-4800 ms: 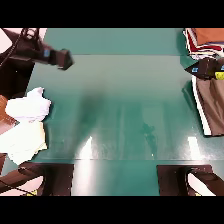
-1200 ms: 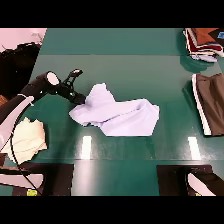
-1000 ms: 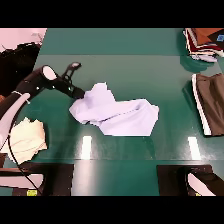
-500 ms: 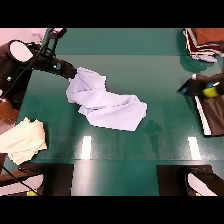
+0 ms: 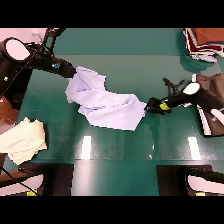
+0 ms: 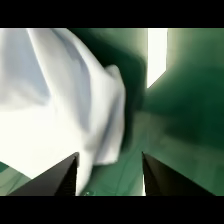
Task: Fold the shirts.
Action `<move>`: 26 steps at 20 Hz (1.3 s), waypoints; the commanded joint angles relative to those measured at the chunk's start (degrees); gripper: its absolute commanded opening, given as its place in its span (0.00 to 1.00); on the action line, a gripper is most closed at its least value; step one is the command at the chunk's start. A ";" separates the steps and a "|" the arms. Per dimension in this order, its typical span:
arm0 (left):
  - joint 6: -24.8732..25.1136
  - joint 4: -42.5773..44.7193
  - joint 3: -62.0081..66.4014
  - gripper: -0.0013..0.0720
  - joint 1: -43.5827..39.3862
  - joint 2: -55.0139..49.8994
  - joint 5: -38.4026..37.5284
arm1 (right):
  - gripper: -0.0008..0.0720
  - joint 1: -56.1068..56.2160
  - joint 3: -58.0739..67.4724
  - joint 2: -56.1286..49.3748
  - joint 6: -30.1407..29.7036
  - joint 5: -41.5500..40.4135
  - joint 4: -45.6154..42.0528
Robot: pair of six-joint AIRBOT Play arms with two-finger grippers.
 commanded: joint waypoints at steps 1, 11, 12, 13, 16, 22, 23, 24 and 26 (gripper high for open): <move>-0.50 -0.02 0.07 0.06 0.02 0.09 -0.11 | 0.46 3.21 4.61 -6.73 -1.51 -2.43 2.40; -6.01 5.33 18.56 0.06 0.02 17.14 0.55 | 0.04 -4.72 31.19 14.97 -3.34 1.86 -9.31; -6.36 5.33 20.90 0.06 0.02 19.26 0.57 | 0.04 -5.86 34.58 17.59 -3.37 3.17 -9.68; -7.54 5.33 23.15 0.06 0.02 21.42 0.57 | 0.04 -6.99 38.01 20.00 -3.37 4.70 -9.62; -8.96 5.33 27.08 0.06 0.02 26.95 0.72 | 0.04 -9.07 44.61 26.38 -3.39 6.40 -10.58; -11.82 5.09 32.26 0.06 0.02 29.27 0.57 | 0.04 -9.46 48.43 34.42 -0.52 6.78 -20.17; -11.82 5.07 31.95 0.06 0.02 28.85 0.24 | 0.04 -9.46 48.43 34.56 -0.20 7.21 -20.37; -11.82 5.07 31.26 0.06 0.02 28.15 -0.26 | 0.04 -9.44 48.48 34.14 0.35 7.85 -21.22; -11.82 5.09 28.76 0.06 0.02 26.12 -1.53 | 0.04 -9.46 48.50 31.67 0.92 9.79 -21.59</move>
